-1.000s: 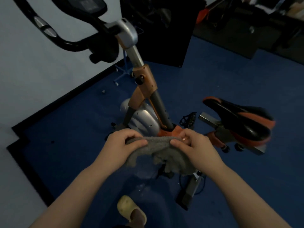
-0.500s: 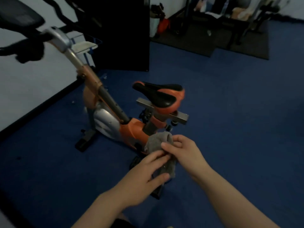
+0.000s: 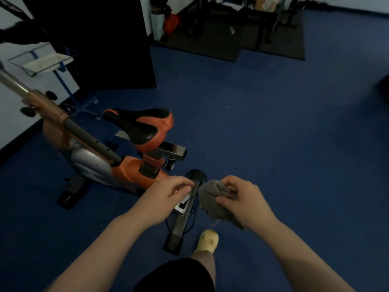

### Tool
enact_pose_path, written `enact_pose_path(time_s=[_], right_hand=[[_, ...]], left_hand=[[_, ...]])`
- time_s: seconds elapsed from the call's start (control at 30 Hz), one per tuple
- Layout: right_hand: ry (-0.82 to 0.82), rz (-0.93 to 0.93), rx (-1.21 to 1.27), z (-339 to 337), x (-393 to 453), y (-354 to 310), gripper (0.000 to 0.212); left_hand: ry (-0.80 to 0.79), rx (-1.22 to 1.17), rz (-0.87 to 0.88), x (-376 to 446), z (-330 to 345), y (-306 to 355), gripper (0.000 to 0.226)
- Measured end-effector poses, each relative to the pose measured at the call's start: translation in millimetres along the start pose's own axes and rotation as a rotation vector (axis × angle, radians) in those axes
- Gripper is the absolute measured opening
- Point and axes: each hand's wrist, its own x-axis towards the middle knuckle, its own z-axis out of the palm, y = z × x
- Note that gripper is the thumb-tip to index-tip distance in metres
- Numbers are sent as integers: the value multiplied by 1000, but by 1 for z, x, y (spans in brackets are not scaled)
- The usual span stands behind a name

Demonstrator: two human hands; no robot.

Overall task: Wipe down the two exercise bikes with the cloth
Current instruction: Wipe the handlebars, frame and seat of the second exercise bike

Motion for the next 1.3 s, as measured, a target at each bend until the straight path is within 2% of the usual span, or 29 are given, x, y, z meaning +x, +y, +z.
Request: enact_pose_path(time_s=[0.3,0.4,0.53,0.77,0.9,1.1,1.3], right_hand=[[-51,-48,-124,-64,104,44,8],[-93,-103,-211,-84,143,49,7],[-125,-173,-304,-109,190,51,11],[-187,-233,-228,-158,281,65,10],[-233,-306,-193,-188,352,78,6],[-306,-441,-278,-246,464,76,7],[-383,-534,-360,-261,561,53,12]], left_hand=[[39,-95,-79,127,26,20,18],[105,-78,-76,165,20,22,16],[76,-11,-123,211,17,27,14],[162,-132,-208,278,10,38,15],[331,-176,-268,324,14,41,15],[625,-296,-355,401,29,66,14],[756,-321,-433,458,16,85,15]])
